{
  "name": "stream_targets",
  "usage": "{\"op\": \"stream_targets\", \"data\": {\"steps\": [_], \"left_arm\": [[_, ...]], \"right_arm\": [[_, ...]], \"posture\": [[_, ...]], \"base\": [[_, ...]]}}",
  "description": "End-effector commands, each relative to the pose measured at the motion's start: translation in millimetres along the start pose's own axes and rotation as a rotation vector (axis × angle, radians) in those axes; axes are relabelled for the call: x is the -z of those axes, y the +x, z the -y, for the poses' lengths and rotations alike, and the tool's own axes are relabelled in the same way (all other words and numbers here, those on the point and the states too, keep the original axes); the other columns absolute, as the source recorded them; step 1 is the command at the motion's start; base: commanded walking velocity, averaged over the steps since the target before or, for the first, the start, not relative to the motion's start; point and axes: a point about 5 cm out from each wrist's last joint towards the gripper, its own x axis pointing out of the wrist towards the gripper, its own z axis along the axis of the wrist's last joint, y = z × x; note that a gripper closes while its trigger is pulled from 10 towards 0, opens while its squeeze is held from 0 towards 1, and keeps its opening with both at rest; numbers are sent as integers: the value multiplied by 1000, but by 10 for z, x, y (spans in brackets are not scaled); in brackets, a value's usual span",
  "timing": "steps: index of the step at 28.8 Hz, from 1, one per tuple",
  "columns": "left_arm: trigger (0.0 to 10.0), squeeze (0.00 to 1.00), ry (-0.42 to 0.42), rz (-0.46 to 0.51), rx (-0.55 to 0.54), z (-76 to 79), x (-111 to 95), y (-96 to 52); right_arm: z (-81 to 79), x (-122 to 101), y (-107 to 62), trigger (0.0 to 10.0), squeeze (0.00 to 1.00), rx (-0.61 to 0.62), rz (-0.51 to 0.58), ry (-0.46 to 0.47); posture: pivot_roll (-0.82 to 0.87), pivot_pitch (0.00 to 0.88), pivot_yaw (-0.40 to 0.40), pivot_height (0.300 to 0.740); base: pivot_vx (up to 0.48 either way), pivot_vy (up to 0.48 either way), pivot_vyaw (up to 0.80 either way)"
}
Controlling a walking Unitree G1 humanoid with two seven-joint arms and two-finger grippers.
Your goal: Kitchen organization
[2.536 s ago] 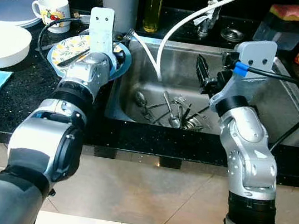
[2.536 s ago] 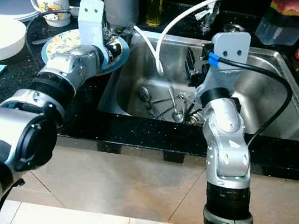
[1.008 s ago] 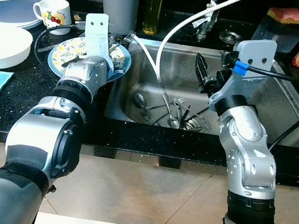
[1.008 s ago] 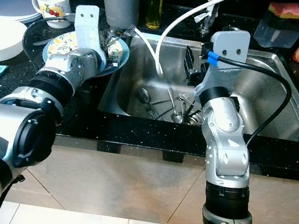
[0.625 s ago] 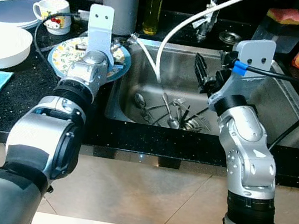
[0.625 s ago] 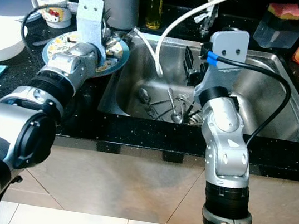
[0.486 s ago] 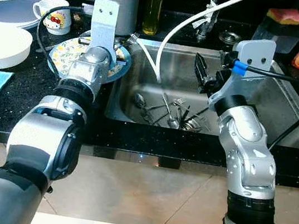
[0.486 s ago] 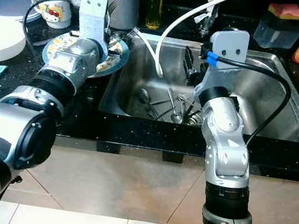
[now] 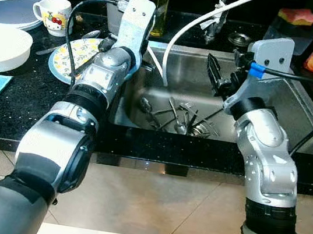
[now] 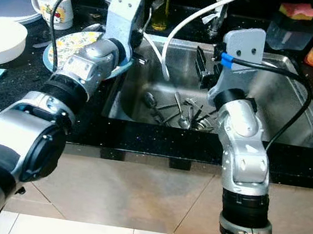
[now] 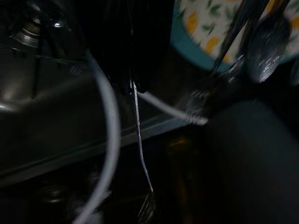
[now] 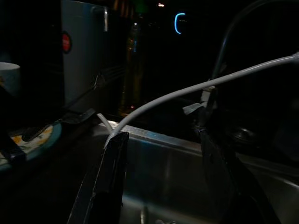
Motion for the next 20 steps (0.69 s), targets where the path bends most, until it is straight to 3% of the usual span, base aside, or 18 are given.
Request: {"op": "stream_targets", "data": {"steps": [1,2,5,10,16,17,18,20], "left_arm": [[10000,0,31,30,94,126,-16,-2],[10000,0,42,37,160,201,-14,-8],[10000,0,51,41,217,267,-3,-19],[10000,0,97,-42,435,515,208,-82],[10000,0,89,-93,526,578,303,-129],[10000,690,92,-99,528,579,316,-133],[10000,996,95,-103,529,580,326,-136],[10000,1000,93,-104,528,579,329,-138]], "right_arm": [[125,-8,-4,10000,0,65,-7,-15],[200,15,-9,10000,0,109,-23,-26],[263,38,-17,10000,0,145,-38,-37],[469,212,-95,10000,0,251,-146,-100],[557,335,-156,10000,0,313,-222,-109],[563,354,-165,10000,0,320,-233,-107],[565,364,-170,10000,0,324,-239,-106],[553,361,-171,10000,0,315,-235,-103]], "posture": [[19,59,17,740],[19,59,17,740],[19,59,17,740],[22,64,24,740],[22,64,32,740],[22,64,33,740],[22,64,33,740],[23,64,34,740]], "base": [[0,0,0],[0,0,0],[0,0,0],[0,0,0],[0,0,0],[0,0,0],[0,0,0],[0,0,0]]}}
